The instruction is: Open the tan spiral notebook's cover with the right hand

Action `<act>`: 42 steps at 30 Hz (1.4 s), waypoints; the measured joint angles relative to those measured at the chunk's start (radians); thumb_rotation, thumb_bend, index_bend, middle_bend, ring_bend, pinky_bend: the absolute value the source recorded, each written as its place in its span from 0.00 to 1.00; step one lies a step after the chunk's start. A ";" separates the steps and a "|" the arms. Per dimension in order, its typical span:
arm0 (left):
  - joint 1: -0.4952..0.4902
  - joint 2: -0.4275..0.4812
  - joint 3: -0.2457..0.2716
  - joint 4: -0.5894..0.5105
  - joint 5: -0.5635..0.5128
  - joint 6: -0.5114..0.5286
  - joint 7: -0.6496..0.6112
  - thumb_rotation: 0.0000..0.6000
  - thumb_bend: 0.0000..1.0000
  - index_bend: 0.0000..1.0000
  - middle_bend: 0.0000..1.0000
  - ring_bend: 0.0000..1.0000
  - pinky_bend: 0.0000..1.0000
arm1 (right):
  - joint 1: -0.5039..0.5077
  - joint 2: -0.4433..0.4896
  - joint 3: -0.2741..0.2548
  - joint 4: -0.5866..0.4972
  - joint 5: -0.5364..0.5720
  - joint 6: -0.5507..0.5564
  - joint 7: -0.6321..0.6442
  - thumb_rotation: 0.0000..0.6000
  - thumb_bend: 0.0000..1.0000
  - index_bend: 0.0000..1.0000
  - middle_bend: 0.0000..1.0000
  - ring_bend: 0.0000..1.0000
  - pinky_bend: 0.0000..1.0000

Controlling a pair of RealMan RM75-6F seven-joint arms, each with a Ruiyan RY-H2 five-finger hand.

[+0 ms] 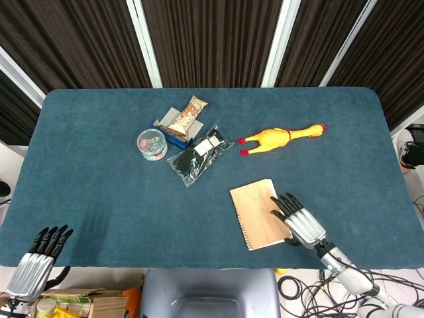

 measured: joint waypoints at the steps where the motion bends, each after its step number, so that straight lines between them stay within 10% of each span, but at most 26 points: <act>1: 0.000 0.000 0.000 0.001 0.000 0.000 0.000 1.00 0.32 0.00 0.04 0.00 0.06 | 0.000 -0.002 0.001 0.004 0.001 0.001 0.001 1.00 0.04 0.24 0.00 0.00 0.00; 22: 0.012 -0.011 -0.014 0.016 -0.011 0.012 0.024 1.00 0.32 0.00 0.04 0.00 0.06 | 0.057 -0.120 0.056 0.138 -0.034 0.069 0.047 1.00 0.19 0.29 0.00 0.00 0.00; 42: 0.027 -0.015 -0.020 0.039 -0.029 0.021 -0.005 1.00 0.32 0.00 0.04 0.01 0.06 | 0.279 -0.264 0.176 0.022 -0.069 -0.041 -0.231 1.00 0.19 0.18 0.00 0.00 0.00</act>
